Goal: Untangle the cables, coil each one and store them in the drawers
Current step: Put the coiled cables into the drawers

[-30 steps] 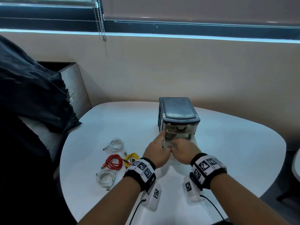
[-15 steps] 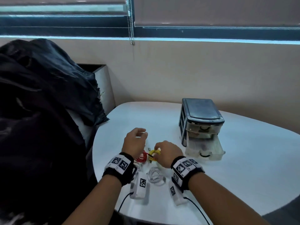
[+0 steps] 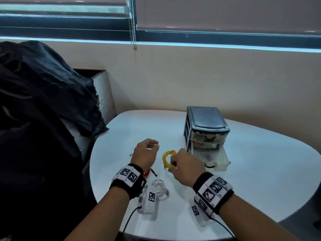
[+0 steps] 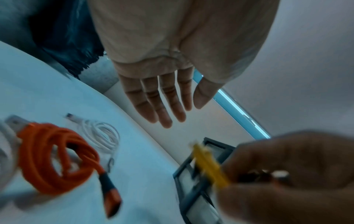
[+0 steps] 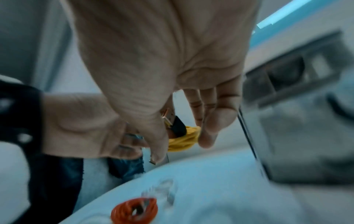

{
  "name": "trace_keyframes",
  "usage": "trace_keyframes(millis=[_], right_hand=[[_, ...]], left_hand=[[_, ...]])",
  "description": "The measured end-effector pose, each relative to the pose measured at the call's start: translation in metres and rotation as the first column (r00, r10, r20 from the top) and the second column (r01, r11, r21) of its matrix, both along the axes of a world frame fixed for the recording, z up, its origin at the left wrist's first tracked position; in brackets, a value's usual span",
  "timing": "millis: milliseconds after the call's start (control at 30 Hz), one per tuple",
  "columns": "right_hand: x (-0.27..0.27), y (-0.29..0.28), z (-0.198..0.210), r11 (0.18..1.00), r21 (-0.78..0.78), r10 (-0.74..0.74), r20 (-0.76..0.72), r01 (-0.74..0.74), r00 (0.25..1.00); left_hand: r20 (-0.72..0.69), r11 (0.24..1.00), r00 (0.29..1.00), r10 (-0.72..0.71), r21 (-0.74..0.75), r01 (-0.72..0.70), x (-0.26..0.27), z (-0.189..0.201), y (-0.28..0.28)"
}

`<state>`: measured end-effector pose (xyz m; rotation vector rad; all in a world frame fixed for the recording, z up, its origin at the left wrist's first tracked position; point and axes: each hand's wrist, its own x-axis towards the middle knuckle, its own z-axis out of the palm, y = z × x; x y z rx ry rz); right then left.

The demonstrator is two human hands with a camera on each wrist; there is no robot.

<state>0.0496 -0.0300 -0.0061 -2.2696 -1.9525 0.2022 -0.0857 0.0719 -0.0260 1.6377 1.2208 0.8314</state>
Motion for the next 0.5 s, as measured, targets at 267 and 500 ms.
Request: trace_keyframes(millis=[267, 500], right_hand=[[0.096, -0.022, 0.049, 0.974, -0.097, -0.199, 0.084, 0.207, 0.976], [0.128, 0.005, 0.014, 0.951, -0.19, -0.189, 0.26, 0.242, 0.947]], left_hand=[[-0.176, 0.955, 0.946, -0.274, 0.068, 0.289, 0.087, 0.002, -0.035], [-0.446, 0.903, 0.828, -0.34, 0.093, 0.42, 0.109, -0.007, -0.045]])
